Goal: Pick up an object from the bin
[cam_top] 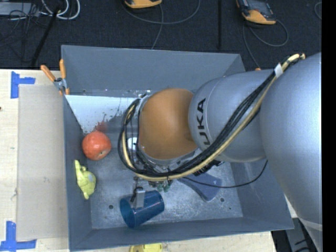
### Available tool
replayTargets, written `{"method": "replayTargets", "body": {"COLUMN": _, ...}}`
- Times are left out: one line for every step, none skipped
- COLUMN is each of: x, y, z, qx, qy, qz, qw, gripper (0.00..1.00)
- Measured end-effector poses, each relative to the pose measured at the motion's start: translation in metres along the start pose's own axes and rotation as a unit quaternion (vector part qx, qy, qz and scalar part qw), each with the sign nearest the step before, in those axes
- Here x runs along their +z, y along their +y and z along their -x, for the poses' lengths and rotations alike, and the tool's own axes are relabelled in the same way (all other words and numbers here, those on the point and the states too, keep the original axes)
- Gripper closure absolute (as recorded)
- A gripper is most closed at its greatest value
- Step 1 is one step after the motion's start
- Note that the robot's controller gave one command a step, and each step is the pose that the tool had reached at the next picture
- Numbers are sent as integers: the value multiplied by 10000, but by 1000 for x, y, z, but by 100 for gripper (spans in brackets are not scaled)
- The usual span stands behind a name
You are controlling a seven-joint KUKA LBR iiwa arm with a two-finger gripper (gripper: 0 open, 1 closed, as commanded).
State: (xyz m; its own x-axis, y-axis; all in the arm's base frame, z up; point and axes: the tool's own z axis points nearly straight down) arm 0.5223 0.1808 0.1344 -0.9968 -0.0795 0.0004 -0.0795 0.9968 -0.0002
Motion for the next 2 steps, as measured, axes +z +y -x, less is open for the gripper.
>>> {"method": "replayTargets", "body": {"x": 9, "y": -2, "z": -12, "qx": -85, "qy": -9, "qz": 11, "qw": 10000, "gripper": 0}}
{"method": "replayTargets", "body": {"x": 38, "y": -29, "z": -17, "qx": -912, "qy": -28, "qz": 18, "qw": 9958, "gripper": 0}}
